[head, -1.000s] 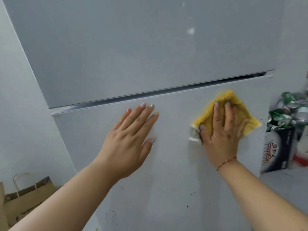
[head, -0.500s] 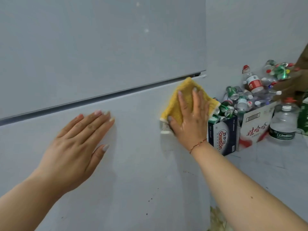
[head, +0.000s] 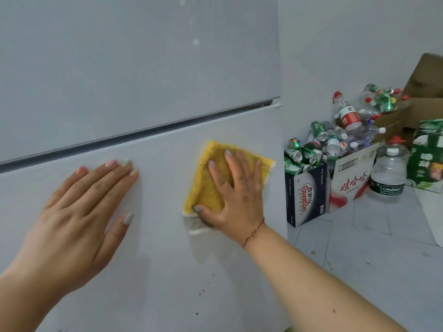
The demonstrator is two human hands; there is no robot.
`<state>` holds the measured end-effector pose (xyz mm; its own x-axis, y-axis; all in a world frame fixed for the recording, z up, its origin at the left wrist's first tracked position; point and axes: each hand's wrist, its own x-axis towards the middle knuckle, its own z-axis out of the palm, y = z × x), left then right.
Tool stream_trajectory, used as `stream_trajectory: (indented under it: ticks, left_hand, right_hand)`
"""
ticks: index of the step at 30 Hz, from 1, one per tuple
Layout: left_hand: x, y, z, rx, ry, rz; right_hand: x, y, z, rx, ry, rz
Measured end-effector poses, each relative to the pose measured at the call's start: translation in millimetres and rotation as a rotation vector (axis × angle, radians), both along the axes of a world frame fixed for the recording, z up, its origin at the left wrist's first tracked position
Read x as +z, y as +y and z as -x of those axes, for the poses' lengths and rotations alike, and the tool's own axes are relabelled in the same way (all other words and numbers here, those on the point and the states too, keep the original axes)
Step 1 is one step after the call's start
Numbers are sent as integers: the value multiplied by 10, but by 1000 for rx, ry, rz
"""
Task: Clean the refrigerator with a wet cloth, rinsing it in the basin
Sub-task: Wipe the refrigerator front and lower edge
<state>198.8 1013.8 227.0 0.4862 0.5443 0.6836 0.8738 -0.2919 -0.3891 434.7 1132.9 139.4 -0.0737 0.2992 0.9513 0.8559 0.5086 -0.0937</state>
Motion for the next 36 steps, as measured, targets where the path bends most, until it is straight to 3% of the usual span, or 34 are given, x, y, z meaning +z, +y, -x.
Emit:
stream_trajectory:
  ticks: [4, 11, 14, 17, 21, 24, 27, 31, 36]
  left_hand:
    - [17, -40, -38, 5, -5, -9]
    - [69, -136, -77, 53, 40, 26]
    - [58, -140, -79, 81, 61, 55]
    - [61, -148, -75, 67, 29, 68]
    - [8, -181, -86, -6, -42, 48]
    - [-96, -197, -107, -21, -59, 23]
    - [-188, -205, -117, -14, -68, 5]
    - [-306, -251, -101, -12, -89, 1]
    - [-544, -386, -79, -8, -93, -1]
  right_hand:
    - [227, 168, -263, -108, 25, 49]
    - [-345, 40, -3, -154, 571, 349]
    - [-486, -144, 398, -137, 618, 371]
    - [-469, -315, 744, -107, 488, 290]
    - [-497, -441, 959, 14, 77, 47]
    - [-578, -365, 770, 136, -235, -162]
    - [-641, -125, 351, 140, -347, -274]
    - [-854, 216, -295, -19, -185, -142]
    - [-909, 138, -334, -173, 283, 212]
